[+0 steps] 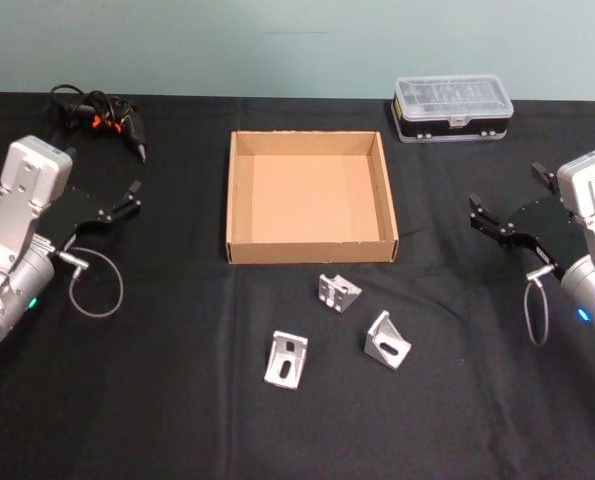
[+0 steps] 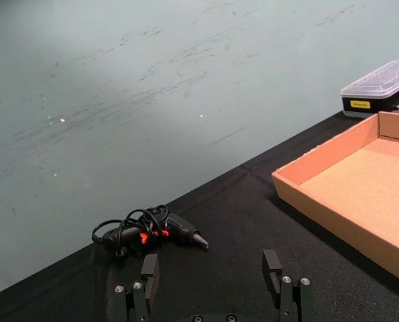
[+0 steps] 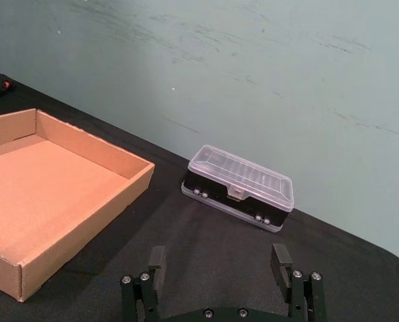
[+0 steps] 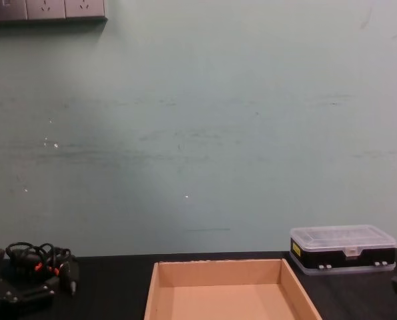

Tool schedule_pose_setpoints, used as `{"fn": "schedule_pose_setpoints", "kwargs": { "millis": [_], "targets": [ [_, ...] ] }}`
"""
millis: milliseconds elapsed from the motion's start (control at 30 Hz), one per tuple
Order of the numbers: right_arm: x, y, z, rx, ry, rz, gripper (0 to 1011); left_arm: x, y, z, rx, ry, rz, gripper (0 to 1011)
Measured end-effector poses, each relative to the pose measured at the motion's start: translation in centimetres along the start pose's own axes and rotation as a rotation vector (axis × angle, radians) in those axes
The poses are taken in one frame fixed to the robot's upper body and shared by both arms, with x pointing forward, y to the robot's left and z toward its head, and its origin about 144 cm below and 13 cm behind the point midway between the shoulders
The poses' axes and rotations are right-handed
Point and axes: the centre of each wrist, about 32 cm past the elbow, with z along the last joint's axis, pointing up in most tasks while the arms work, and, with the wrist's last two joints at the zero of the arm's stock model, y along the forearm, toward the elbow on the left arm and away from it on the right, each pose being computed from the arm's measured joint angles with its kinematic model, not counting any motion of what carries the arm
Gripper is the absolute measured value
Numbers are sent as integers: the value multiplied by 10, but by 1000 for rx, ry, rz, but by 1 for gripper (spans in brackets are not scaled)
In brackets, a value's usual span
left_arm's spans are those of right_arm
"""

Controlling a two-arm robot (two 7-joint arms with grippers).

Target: Use one hand to pick up the angle iron from the table and place it into the box.

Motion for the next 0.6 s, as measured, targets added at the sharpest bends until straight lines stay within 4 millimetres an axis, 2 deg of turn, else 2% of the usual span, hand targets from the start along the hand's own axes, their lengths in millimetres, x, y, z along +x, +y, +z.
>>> {"fn": "schedule_pose_setpoints", "kwargs": {
  "millis": [600],
  "targets": [
    [0, 0, 0, 0, 0, 0, 1000, 0, 0, 0, 0, 0, 0, 1011]
  ]
}}
